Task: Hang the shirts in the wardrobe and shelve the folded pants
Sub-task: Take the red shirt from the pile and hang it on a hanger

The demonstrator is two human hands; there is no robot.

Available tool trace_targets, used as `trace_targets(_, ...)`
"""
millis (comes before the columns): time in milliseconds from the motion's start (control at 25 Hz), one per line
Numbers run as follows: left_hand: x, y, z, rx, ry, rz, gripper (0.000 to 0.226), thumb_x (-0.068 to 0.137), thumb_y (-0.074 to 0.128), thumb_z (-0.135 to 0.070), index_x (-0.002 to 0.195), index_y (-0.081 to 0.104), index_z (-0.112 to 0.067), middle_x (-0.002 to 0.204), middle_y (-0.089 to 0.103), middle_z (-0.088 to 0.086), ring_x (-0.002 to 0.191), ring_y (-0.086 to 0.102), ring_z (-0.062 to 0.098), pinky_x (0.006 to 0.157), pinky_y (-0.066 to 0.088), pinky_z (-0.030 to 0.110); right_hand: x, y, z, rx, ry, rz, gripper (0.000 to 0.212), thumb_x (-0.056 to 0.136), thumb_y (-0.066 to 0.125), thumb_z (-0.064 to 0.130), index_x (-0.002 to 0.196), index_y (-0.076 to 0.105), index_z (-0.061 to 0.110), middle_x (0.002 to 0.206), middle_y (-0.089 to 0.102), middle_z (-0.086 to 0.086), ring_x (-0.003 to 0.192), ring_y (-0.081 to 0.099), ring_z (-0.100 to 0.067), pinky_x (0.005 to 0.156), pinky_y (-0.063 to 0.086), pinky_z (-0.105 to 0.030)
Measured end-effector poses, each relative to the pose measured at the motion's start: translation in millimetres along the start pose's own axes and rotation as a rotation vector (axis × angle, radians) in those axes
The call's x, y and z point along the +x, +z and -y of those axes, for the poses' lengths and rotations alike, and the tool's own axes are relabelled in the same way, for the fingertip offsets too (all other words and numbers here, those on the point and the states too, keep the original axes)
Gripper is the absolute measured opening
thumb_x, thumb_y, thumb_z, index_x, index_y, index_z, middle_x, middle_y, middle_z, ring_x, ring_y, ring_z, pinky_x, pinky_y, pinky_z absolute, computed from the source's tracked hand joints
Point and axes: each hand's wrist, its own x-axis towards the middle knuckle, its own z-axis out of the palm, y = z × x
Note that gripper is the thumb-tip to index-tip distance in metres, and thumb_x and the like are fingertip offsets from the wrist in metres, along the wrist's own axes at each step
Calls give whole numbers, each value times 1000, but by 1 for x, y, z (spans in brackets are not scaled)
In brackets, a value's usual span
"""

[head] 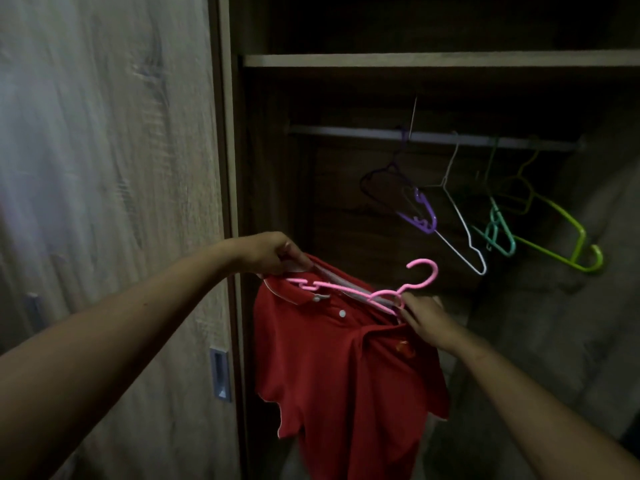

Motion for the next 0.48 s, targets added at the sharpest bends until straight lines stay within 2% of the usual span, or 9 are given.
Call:
trace_targets(80,3,5,-11,-52,-7,-25,39,93,52,-6,122,62,-29,118,64,-3,96,67,15,77,60,32,8,-7,13,-76,-52,-2,21,95,44,23,109,58,14,108,68,-8,103,61,-30,82,37,-35)
trace_targets(160,5,9,-22,-170,-30,-33,49,89,50,3,125,61,-28,120,63,2,101,67,27,85,58,45,15,-12,28,-94,-113,-56,19,96,46,21,109,58,12,105,68,-12,99,62,-33,80,38,-35)
trace_targets(280,5,21,-27,-342,0,81,43,89,54,-1,125,61,-23,119,66,7,107,64,35,95,51,51,20,-15,41,-75,-183,27,16,94,50,24,100,58,12,99,67,-14,89,64,-32,69,41,-32)
trace_targets(360,3,31,-21,-416,58,105,42,89,59,-12,129,56,-25,123,65,5,112,62,34,95,51,46,22,-19,44,-7,-194,-12,16,92,52,26,91,60,12,89,69,-12,80,65,-29,64,45,-35)
trace_targets(440,3,36,-8,-451,78,-29,45,91,57,-11,133,50,-24,127,61,4,108,61,22,82,51,29,25,-26,46,60,-182,-104,17,92,53,24,81,59,13,76,68,-10,70,65,-26,62,47,-39)
trace_targets(480,3,38,-1,-358,90,-118,44,91,56,-12,134,49,-23,128,59,3,109,58,15,80,49,21,25,-29,45,109,-190,-139,18,93,52,21,77,57,14,70,65,-7,66,63,-24,62,46,-39)
